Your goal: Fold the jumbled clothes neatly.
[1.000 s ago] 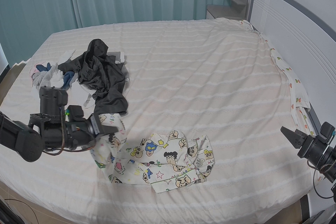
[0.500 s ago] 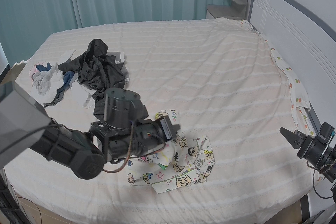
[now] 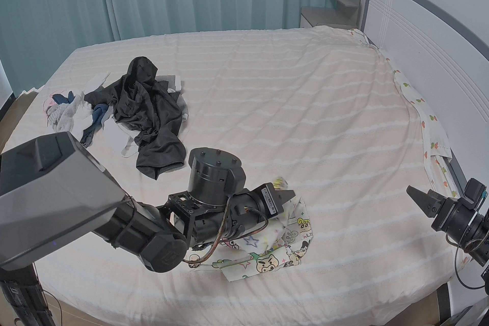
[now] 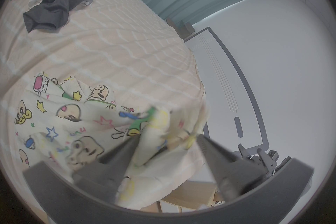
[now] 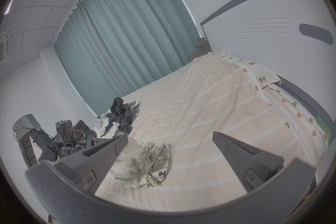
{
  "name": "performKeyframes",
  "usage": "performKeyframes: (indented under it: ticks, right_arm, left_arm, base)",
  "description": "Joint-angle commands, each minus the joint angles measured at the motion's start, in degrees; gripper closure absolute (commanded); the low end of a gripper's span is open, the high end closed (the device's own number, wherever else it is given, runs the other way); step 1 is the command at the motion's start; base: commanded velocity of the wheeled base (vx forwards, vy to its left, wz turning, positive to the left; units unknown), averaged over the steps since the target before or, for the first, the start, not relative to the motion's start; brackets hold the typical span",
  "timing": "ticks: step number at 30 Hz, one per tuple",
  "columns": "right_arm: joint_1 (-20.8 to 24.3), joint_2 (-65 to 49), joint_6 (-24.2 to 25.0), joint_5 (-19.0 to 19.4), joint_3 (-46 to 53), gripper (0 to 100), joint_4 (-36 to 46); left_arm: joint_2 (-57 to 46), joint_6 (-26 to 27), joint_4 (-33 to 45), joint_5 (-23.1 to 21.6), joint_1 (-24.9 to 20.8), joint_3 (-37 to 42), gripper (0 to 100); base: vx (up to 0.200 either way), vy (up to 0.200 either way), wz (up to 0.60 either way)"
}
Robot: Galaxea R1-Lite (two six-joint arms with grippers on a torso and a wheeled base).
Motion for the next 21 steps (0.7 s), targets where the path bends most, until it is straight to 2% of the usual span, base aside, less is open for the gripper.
performKeyframes:
  ticks: [1, 4, 8, 10, 13, 16, 19, 20, 21]
  right_arm:
    - [0.00, 0.09, -0.01, 0.02, 1.01, 0, 0.02]
    - [0.00, 0.09, -0.01, 0.02, 1.01, 0, 0.11]
    - [0.08, 0.09, -0.01, 0.02, 1.01, 0, 0.20]
    - [0.17, 0.09, -0.01, 0.11, 1.01, 0, 0.37]
    - [0.79, -0.08, -0.01, 0.46, 1.01, 0, 0.37]
    - [2.02, -0.43, 0.43, 1.16, 1.01, 0, 0.37]
    - [6.59, 1.24, 2.63, 2.04, 0.22, 0, 0.37]
    - [6.59, 1.24, 2.63, 2.04, 0.22, 0, 0.37]
    - [8.70, 4.40, 3.68, 1.95, -3.03, 0, 0.55]
  left_arm:
    - [1.98, -0.18, -0.35, 1.31, -0.06, -1.79, 0]
    - [2.16, -0.26, -1.49, 2.19, -0.06, -2.05, 0]
    - [2.86, -0.18, -5.54, 5.61, 0.02, -2.14, 0]
    - [2.78, 0.00, -7.64, 8.69, 0.55, -1.79, 0]
    - [0.05, 0.00, -7.73, 9.83, 1.96, 0.76, 0]
    - [-6.36, 0.00, -7.91, 9.04, 4.77, 6.91, 0]
    - [-13.57, -0.18, -7.56, 5.88, 9.43, 12.36, 0]
    - [-13.57, -0.18, -7.56, 5.88, 9.43, 12.36, 0]
    - [-18.49, -0.26, -7.56, 2.80, 13.38, 17.28, 0]
  base:
    - [0.000, 0.000, 0.00]
    - [0.000, 0.000, 0.00]
    - [0.000, 0.000, 0.00]
    - [0.000, 0.000, 0.00]
    - [0.000, 0.000, 0.00]
    - [0.000, 0.000, 0.00]
    - [0.000, 0.000, 0.00]
    - [0.000, 0.000, 0.00]
    - [0.000, 0.000, 0.00]
